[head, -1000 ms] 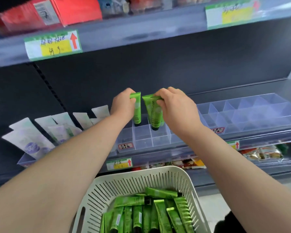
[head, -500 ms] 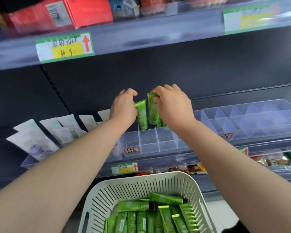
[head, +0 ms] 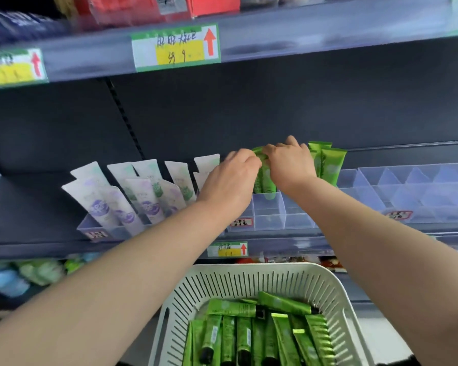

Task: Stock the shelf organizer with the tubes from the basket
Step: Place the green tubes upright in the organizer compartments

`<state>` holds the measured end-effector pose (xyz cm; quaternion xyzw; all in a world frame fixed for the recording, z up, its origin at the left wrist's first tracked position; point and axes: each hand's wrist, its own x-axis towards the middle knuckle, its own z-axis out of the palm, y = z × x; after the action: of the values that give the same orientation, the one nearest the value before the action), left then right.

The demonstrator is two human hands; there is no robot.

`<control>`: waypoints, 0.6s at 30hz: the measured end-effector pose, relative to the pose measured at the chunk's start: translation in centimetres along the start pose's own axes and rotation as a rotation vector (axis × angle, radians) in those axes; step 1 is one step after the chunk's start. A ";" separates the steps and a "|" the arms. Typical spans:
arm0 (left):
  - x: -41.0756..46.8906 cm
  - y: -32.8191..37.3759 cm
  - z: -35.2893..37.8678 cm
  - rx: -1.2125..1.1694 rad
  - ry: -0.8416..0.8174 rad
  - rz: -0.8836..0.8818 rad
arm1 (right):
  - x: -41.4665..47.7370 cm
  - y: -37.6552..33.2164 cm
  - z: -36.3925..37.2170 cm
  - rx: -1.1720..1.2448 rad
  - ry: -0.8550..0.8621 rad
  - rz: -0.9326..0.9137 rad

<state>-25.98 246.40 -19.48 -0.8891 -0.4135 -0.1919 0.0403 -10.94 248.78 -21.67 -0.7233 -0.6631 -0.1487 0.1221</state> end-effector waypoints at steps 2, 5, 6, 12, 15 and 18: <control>0.1 0.0 -0.2 0.016 0.018 0.009 | 0.1 0.1 0.3 0.007 0.000 0.002; 0.1 0.0 0.0 0.006 0.012 -0.013 | 0.1 0.4 0.3 0.061 0.033 -0.008; 0.0 0.0 0.1 -0.006 0.015 -0.019 | -0.3 0.5 0.2 0.080 0.059 -0.016; -3.3 0.1 2.8 -0.112 0.114 0.144 | -6.7 0.5 0.5 0.238 0.430 0.009; -6.8 0.2 6.2 -0.170 0.055 0.163 | -12.0 -0.1 3.8 0.258 0.358 0.000; -10.4 0.5 9.3 -0.187 -0.092 0.097 | -17.1 -0.7 7.3 0.231 0.038 -0.003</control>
<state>-28.82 240.68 -31.92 -0.9158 -0.3519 -0.1866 -0.0526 -12.58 235.81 -34.89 -0.7006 -0.6744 -0.0851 0.2171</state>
